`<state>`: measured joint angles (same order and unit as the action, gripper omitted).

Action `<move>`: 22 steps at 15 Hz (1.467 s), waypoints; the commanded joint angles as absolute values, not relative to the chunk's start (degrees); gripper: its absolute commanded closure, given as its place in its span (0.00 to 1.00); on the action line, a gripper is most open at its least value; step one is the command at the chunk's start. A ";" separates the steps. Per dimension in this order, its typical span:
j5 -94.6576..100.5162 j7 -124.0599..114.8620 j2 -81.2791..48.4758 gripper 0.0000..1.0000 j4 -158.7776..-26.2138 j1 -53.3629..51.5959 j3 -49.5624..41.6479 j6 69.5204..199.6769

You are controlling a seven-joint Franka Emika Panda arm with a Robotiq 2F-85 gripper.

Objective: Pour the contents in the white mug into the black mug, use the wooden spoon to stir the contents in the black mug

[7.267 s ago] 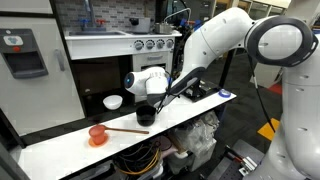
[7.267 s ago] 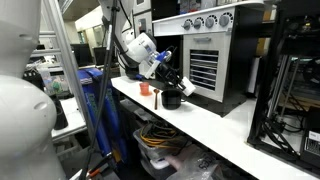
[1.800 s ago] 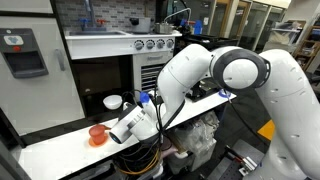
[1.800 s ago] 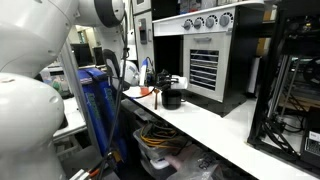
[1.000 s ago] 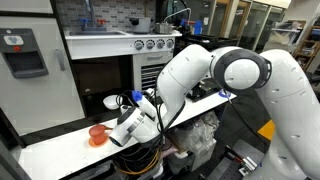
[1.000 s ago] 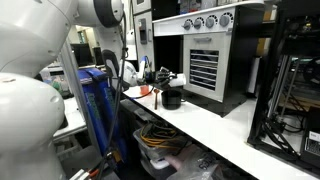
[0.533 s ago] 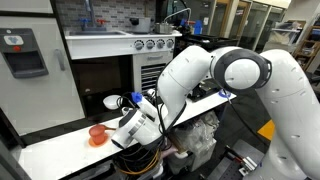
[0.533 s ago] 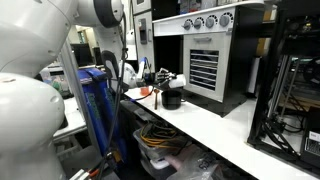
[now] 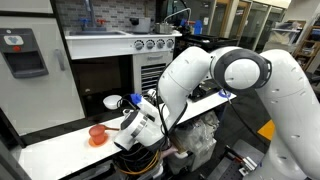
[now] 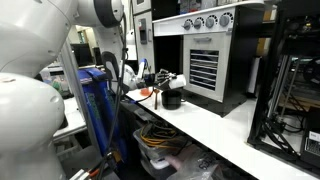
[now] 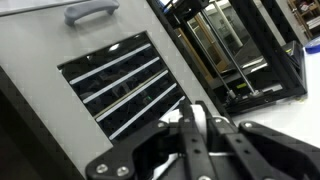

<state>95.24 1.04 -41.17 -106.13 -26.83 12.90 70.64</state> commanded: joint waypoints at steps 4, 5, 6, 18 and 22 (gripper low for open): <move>98.68 5.70 -40.49 0.98 -108.21 -25.92 13.32 69.80; 98.89 6.31 -40.46 0.98 -108.35 -25.88 13.36 69.82; 99.26 6.93 -40.42 0.98 -108.57 -25.90 13.32 69.83; 102.37 12.67 -40.02 0.98 -110.45 -25.76 13.35 70.18; 102.52 13.35 -39.90 0.98 -110.85 -25.81 13.34 70.11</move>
<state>100.77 11.69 -41.15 -108.92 -26.68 12.84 70.23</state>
